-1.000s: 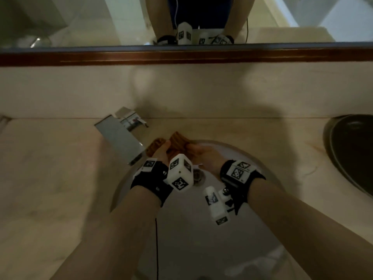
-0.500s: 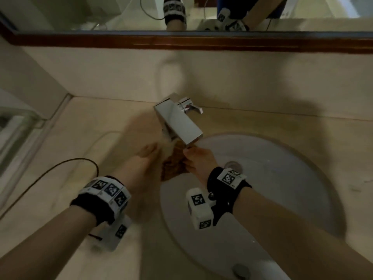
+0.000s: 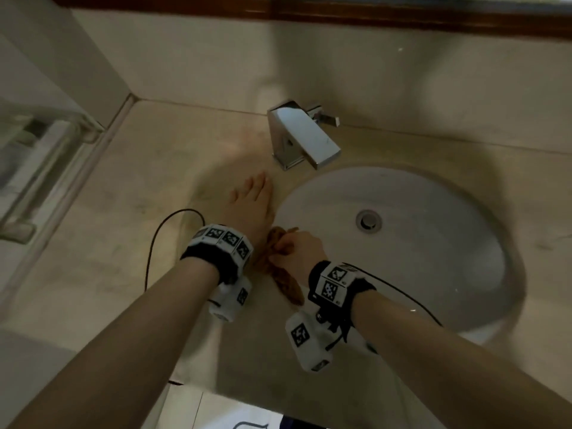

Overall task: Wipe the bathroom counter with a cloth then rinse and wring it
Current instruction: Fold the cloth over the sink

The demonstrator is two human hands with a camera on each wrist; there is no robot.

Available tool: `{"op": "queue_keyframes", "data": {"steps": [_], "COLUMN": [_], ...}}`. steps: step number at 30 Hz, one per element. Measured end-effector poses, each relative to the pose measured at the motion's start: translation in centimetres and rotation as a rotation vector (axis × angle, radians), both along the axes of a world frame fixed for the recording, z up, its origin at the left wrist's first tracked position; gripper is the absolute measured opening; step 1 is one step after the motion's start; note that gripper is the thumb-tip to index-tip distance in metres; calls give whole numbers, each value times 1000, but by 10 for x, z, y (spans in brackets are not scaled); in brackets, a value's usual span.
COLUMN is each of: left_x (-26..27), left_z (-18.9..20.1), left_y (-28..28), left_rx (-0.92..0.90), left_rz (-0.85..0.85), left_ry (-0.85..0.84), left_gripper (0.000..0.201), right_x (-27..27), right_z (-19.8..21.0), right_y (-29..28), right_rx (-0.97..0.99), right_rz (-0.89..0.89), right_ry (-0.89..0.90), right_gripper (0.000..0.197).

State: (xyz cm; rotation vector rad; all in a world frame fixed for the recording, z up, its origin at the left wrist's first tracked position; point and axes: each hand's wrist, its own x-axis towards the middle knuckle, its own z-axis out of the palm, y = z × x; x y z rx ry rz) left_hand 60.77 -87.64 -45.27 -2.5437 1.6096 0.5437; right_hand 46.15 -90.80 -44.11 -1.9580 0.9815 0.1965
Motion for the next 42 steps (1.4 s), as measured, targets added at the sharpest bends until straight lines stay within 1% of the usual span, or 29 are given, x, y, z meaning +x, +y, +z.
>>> {"op": "queue_keyframes", "data": {"steps": [3,7,10,13,17,20,22,24,26,28,30,31,32,33,34,36,37,38,39,40,42], "left_x": [-4,-7,-8,-14,-20,-21,-25,-38,-63,-89,-108,-113,-116,-115,-114,-104,-95,-86,-78,-73,-67], "left_z": [0,3,9,15,18,18,19,22,32,48,63,67,68,68,67,62,57,52,49,48,53], "left_y": [1,-3,-3,-3,6,12,17,25,38,51,63,68,73,78,85,103,113,124,134,144,159], "left_rx": [6,50,103,115,72,14,10,-50,-158,-213,-221,-221,-218,-208,-208,-222,-247,-300,-345,-371,-395], "left_rz": [7,2,34,48,60,46,19,-36,-112,-230,-357,-435,-527,-607,-671,-773,-817,-851,-832,-756,-493], "left_ry": [-33,-54,-9,15,-4,-23,-32,-16,55,168,281,280,241,176,121,92,80,68,88,173,448], "left_gripper": [63,64,65,66,64,66,68,68,62,58,71,80,85,85,80,59,46,35,33,38,43], "right_x": [-13,-47,-79,-124,-190,-214,-217,-215,-214,-211,-203,-198,-191,-184,-177,-166,-162,-159,-156,-154,-145], "right_z": [-1,-4,-5,0,16,22,18,13,12,13,20,24,30,35,41,43,40,38,35,34,37], "right_y": [13,28,37,40,34,32,32,31,34,38,44,48,53,60,69,91,102,112,119,122,125], "right_rx": [-9,-22,-14,6,-55,-117,-129,-112,-54,-34,-57,-72,-96,-141,-198,-293,-312,-304,-270,-219,-90], "right_rz": [25,88,110,126,208,247,231,141,-12,-146,-203,-218,-215,-191,-144,18,82,98,48,-57,-291], "right_ry": [30,23,24,15,67,82,64,24,-34,-136,-253,-315,-372,-431,-483,-517,-487,-447,-422,-425,-475], "right_gripper": [24,20,18,9,15,23,27,29,26,31,33,30,25,21,19,21,22,23,23,23,29]}}
